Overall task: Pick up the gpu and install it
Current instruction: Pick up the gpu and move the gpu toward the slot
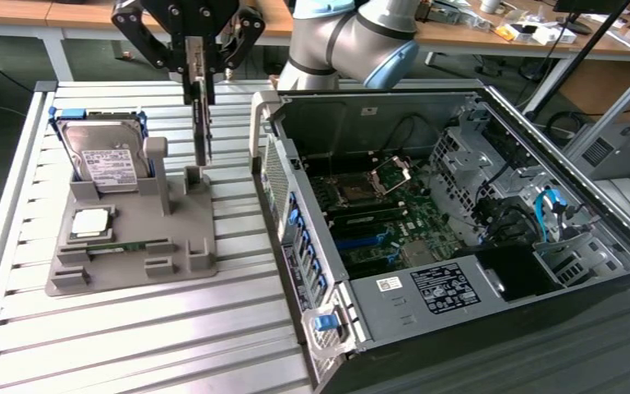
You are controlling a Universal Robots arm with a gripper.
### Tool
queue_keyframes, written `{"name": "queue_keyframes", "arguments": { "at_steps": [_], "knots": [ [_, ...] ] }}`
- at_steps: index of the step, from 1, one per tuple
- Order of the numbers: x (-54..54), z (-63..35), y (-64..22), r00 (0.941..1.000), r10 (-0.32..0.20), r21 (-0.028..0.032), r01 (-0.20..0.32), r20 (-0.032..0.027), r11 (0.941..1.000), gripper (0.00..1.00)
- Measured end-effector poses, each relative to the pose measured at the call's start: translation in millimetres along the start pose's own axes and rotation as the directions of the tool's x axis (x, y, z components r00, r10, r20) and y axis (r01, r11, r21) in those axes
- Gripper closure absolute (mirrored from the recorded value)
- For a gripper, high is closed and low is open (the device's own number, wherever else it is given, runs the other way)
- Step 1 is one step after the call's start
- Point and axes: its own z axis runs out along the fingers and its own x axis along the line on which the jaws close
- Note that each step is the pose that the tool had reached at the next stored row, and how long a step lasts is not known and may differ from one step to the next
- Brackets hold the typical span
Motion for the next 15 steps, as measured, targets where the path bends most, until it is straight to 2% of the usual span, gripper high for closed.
{"name": "queue_keyframes", "arguments": {
  "at_steps": [15],
  "knots": [
    [-3.7,0.3,0.2,1.0000,0.000,0.0000,0.000,0.0001,1.0000,0.73]
  ]
}}
